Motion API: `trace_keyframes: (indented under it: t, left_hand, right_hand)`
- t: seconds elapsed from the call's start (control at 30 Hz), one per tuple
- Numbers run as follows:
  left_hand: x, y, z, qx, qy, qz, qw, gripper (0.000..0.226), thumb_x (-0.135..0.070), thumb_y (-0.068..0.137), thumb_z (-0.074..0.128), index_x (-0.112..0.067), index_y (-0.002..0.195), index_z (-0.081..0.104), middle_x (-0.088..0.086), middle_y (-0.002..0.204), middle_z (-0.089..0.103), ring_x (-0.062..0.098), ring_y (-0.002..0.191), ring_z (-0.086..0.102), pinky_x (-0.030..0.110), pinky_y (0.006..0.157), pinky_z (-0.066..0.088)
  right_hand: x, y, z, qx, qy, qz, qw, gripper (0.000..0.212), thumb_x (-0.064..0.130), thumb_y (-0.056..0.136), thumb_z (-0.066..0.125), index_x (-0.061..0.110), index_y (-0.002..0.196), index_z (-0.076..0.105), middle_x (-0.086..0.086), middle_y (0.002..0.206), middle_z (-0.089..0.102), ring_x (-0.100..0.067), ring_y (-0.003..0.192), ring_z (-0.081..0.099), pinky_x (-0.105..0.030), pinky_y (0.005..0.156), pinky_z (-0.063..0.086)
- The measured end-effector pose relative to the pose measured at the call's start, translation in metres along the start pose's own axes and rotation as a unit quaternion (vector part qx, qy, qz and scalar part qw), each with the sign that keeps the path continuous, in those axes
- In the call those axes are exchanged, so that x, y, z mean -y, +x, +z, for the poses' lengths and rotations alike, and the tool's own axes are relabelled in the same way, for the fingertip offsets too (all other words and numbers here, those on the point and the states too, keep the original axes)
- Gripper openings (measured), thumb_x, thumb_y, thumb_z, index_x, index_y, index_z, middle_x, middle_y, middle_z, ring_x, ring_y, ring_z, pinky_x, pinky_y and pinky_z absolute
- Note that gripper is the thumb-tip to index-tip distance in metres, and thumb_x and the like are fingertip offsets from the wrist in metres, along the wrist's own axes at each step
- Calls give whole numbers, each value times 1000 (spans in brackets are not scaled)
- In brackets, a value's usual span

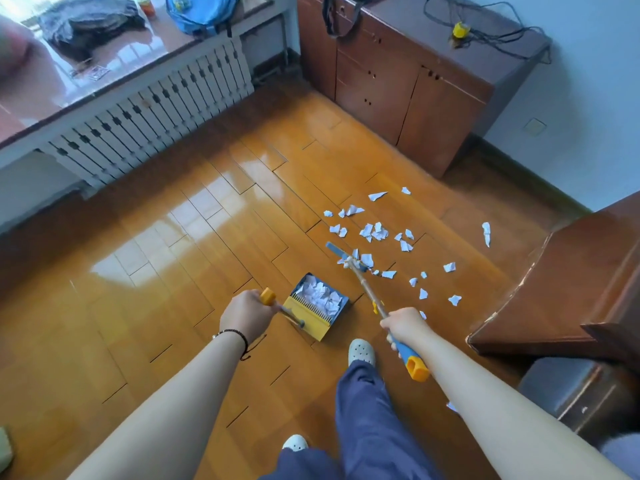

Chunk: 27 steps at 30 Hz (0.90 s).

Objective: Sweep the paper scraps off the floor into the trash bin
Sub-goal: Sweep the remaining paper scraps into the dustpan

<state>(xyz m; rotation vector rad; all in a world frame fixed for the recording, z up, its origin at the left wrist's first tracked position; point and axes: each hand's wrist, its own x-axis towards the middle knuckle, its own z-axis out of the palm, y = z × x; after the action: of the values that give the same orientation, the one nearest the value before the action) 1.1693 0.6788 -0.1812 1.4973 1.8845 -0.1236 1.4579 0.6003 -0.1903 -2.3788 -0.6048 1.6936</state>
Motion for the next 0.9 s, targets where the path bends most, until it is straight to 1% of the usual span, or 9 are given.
trace_keyframes:
  t: [0.03, 0.1, 0.2, 0.27, 0.43, 0.63, 0.7, 0.77, 0.9]
  left_hand:
    - [-13, 10, 0, 1, 11, -2, 1000, 32, -45, 93, 67, -21, 73, 58, -2, 63, 58, 16, 55, 51, 26, 48, 38]
    - [-39, 32, 1, -3, 35, -1, 999, 34, -47, 93, 66, -20, 74, 60, -1, 63, 59, 17, 55, 52, 26, 49, 40]
    - [-76, 55, 3, -1, 66, 4, 998, 34, -43, 95, 64, -21, 70, 55, -2, 61, 56, 17, 55, 50, 24, 49, 36]
    - [-101, 68, 5, 3, 84, 6, 996, 31, -41, 96, 61, -22, 72, 56, -3, 64, 57, 18, 56, 51, 25, 50, 39]
    - [-137, 89, 13, 14, 126, 2, 992, 24, -43, 96, 60, -24, 81, 63, -4, 69, 62, 16, 57, 55, 25, 50, 45]
    - [-158, 99, 13, 18, 135, -3, 991, 23, -42, 96, 61, -25, 82, 63, -5, 70, 63, 15, 58, 56, 25, 50, 44]
    - [-163, 103, 12, 19, 135, -3, 991, 23, -42, 96, 61, -25, 81, 63, -4, 70, 64, 15, 56, 56, 25, 50, 45]
    - [-164, 105, 10, 18, 135, -2, 991, 23, -42, 96, 62, -25, 80, 62, -5, 69, 63, 14, 55, 55, 24, 48, 44]
    - [-161, 105, 9, 19, 137, 1, 990, 23, -42, 96, 62, -25, 79, 61, -5, 68, 62, 14, 55, 55, 25, 48, 45]
  right_hand:
    - [5, 10, -16, -5, 13, 10, 1000, 21, 8, 92, 57, 3, 111, 62, -12, 69, 57, -23, 52, 53, -26, 45, 49]
    - [17, 28, -51, -25, 20, 28, 999, 17, 6, 93, 56, 1, 109, 59, -13, 65, 56, -22, 47, 51, -20, 36, 43]
    - [33, 60, -92, -45, 46, 55, 996, 15, 6, 94, 56, -3, 106, 56, -15, 64, 55, -23, 47, 50, -25, 40, 42]
    - [44, 87, -109, -39, 53, 76, 995, 17, 6, 94, 56, -3, 108, 54, -17, 67, 56, -24, 48, 51, -28, 45, 44]
    - [62, 125, -89, 7, 68, 123, 990, 20, 8, 93, 57, 0, 111, 57, -17, 72, 61, -24, 48, 54, -25, 43, 46]
    - [67, 115, -76, 79, -18, 89, 993, 23, 10, 90, 61, -2, 111, 60, -15, 74, 62, -25, 53, 56, -30, 51, 48]
    - [71, 108, -95, 93, -56, 80, 991, 21, 13, 91, 60, 1, 108, 63, -13, 73, 60, -23, 53, 55, -28, 51, 48]
    - [76, 101, -114, 105, -68, 75, 989, 18, 14, 93, 57, 3, 107, 63, -12, 69, 57, -20, 47, 51, -25, 45, 46]
    - [81, 91, -152, 118, -122, 55, 984, 24, 18, 94, 54, 9, 115, 60, -9, 67, 55, -17, 46, 50, -23, 45, 46]
